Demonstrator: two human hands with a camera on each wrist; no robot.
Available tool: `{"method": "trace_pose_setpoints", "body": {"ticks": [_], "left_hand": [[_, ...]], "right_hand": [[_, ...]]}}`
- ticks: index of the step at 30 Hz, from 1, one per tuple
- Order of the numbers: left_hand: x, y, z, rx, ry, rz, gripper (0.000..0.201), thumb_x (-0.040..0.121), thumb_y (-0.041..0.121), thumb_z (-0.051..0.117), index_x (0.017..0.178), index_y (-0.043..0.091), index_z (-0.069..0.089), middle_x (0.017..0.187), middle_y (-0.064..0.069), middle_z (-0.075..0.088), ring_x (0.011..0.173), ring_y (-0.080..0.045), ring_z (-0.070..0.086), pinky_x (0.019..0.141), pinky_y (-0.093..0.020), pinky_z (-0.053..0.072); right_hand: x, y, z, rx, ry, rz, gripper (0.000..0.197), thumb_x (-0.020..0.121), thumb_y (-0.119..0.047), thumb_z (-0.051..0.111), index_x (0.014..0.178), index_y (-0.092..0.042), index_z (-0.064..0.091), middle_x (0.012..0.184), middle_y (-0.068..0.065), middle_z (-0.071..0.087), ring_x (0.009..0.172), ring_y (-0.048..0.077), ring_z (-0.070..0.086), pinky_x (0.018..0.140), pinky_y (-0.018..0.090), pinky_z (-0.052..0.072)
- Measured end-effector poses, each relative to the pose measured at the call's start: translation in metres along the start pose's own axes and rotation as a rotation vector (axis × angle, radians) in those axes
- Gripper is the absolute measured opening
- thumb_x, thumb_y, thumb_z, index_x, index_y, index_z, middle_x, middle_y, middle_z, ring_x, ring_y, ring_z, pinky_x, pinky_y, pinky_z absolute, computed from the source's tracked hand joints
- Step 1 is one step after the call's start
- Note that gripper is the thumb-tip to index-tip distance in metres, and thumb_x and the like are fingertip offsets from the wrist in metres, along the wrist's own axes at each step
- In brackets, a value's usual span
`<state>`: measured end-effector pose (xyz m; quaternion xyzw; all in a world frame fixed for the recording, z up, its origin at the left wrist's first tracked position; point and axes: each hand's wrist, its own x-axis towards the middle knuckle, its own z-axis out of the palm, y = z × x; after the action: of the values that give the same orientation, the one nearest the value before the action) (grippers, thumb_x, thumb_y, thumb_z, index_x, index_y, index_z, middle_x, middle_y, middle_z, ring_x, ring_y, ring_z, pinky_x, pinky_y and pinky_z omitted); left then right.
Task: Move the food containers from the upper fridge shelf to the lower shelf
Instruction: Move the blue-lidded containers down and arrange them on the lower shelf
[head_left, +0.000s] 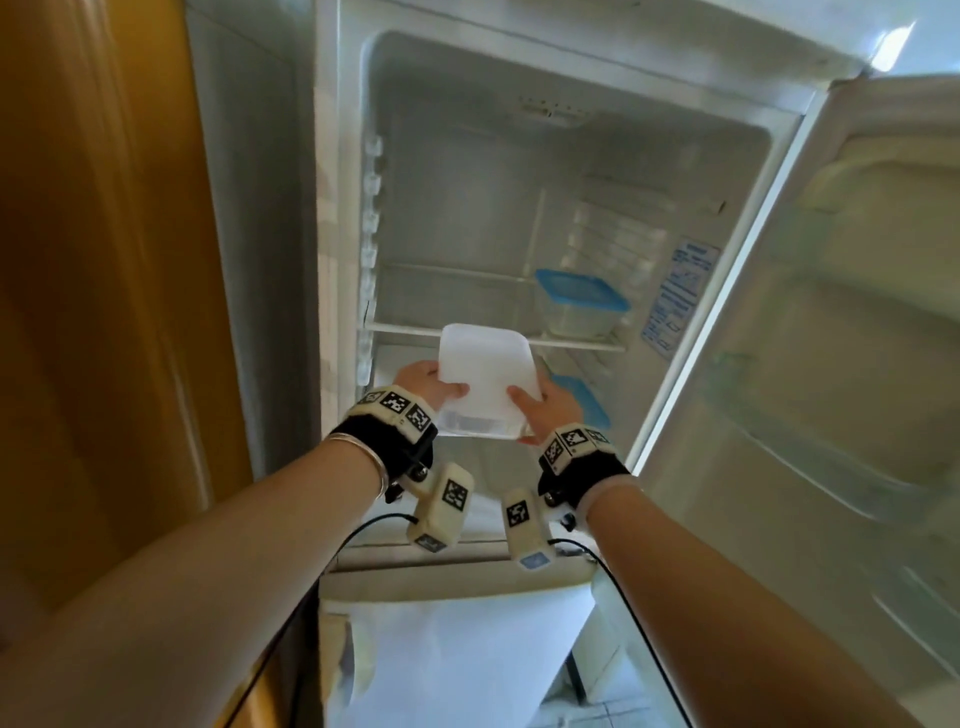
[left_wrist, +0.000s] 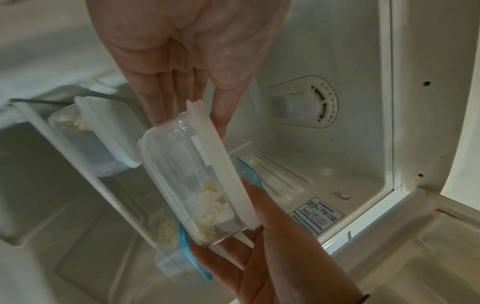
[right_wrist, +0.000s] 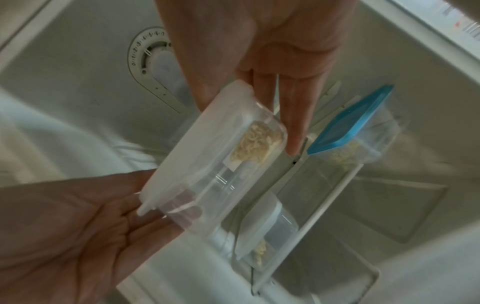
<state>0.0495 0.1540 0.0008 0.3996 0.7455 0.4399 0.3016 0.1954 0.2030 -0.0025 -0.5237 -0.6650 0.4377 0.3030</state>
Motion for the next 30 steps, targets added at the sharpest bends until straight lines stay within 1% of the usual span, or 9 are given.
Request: {"method": "trace_pose_setpoints", "body": {"ticks": [4, 7, 9, 11, 14, 16, 21, 26, 30], "left_hand": [[-0.002, -0.015, 0.008, 0.012, -0.014, -0.041, 0.051, 0.086, 0.021, 0.063, 0.133, 0.006, 0.052, 0.133, -0.015, 0.058, 0.120, -0.032, 0.056, 0.106, -0.040, 0.046], [0.003, -0.024, 0.011, -0.031, -0.004, -0.070, 0.050, 0.085, 0.017, 0.064, 0.131, 0.005, 0.053, 0.133, -0.016, 0.058, 0.120, -0.033, 0.056, 0.106, -0.041, 0.046], [0.008, -0.028, 0.010, -0.072, -0.009, -0.085, 0.049, 0.084, 0.014, 0.064, 0.131, 0.004, 0.053, 0.133, -0.016, 0.058, 0.121, -0.033, 0.055, 0.106, -0.042, 0.045], [0.016, -0.034, 0.007, -0.110, -0.014, -0.091, 0.048, 0.085, 0.013, 0.063, 0.131, 0.004, 0.052, 0.134, -0.017, 0.057, 0.123, -0.034, 0.053, 0.108, -0.043, 0.043], [0.030, -0.040, 0.002, -0.111, 0.021, -0.094, 0.046, 0.088, 0.013, 0.060, 0.131, 0.004, 0.051, 0.135, -0.016, 0.056, 0.124, -0.034, 0.052, 0.108, -0.044, 0.043], [0.040, -0.043, -0.003, -0.096, 0.044, -0.101, 0.042, 0.090, 0.014, 0.057, 0.130, 0.003, 0.051, 0.134, -0.016, 0.055, 0.123, -0.034, 0.052, 0.108, -0.043, 0.043], [0.074, -0.047, -0.011, -0.056, 0.095, -0.115, 0.040, 0.091, 0.016, 0.053, 0.130, 0.004, 0.052, 0.133, -0.015, 0.057, 0.122, -0.032, 0.053, 0.108, -0.043, 0.043], [0.109, -0.052, -0.009, 0.018, 0.191, -0.124, 0.038, 0.090, 0.014, 0.049, 0.127, 0.007, 0.056, 0.127, -0.016, 0.061, 0.115, -0.033, 0.058, 0.103, -0.039, 0.047], [0.135, -0.055, -0.001, 0.032, 0.257, -0.154, 0.043, 0.092, 0.015, 0.047, 0.134, 0.002, 0.049, 0.135, -0.018, 0.055, 0.122, -0.033, 0.053, 0.107, -0.035, 0.039]], "right_hand": [[-0.002, 0.013, 0.005, -0.029, -0.025, 0.036, 0.051, 0.092, -0.029, 0.055, 0.139, -0.015, 0.041, 0.131, 0.012, 0.053, 0.095, 0.024, 0.051, 0.082, 0.047, 0.057], [0.004, 0.020, 0.016, -0.052, -0.045, 0.071, 0.054, 0.092, -0.033, 0.054, 0.141, -0.015, 0.039, 0.134, 0.010, 0.052, 0.110, 0.030, 0.056, 0.087, 0.048, 0.056], [0.015, 0.024, 0.024, -0.073, -0.049, 0.085, 0.054, 0.093, -0.033, 0.051, 0.141, -0.015, 0.039, 0.137, 0.012, 0.051, 0.120, 0.034, 0.053, 0.094, 0.050, 0.051], [0.027, 0.023, 0.031, -0.085, -0.053, 0.087, 0.048, 0.095, -0.028, 0.045, 0.141, -0.013, 0.038, 0.137, 0.017, 0.050, 0.122, 0.037, 0.051, 0.099, 0.051, 0.047], [0.042, 0.016, 0.041, -0.137, -0.085, 0.078, 0.042, 0.097, -0.020, 0.036, 0.138, -0.011, 0.040, 0.131, 0.020, 0.051, 0.117, 0.039, 0.053, 0.097, 0.052, 0.048], [0.054, 0.014, 0.049, -0.163, -0.116, 0.074, 0.041, 0.097, -0.019, 0.034, 0.137, -0.011, 0.039, 0.133, 0.021, 0.051, 0.119, 0.040, 0.052, 0.098, 0.052, 0.047], [0.086, 0.007, 0.063, -0.219, -0.147, 0.073, 0.046, 0.098, -0.021, 0.033, 0.143, -0.011, 0.035, 0.143, 0.019, 0.044, 0.128, 0.035, 0.047, 0.108, 0.041, 0.039], [0.120, -0.003, 0.069, -0.212, -0.199, 0.057, 0.048, 0.100, -0.015, 0.031, 0.148, -0.018, 0.028, 0.143, 0.017, 0.044, 0.126, 0.031, 0.049, 0.100, 0.032, 0.041], [0.148, -0.003, 0.078, -0.256, -0.230, 0.030, 0.053, 0.099, -0.018, 0.030, 0.150, -0.026, 0.019, 0.139, 0.018, 0.049, 0.121, 0.032, 0.053, 0.093, 0.031, 0.044]]}}
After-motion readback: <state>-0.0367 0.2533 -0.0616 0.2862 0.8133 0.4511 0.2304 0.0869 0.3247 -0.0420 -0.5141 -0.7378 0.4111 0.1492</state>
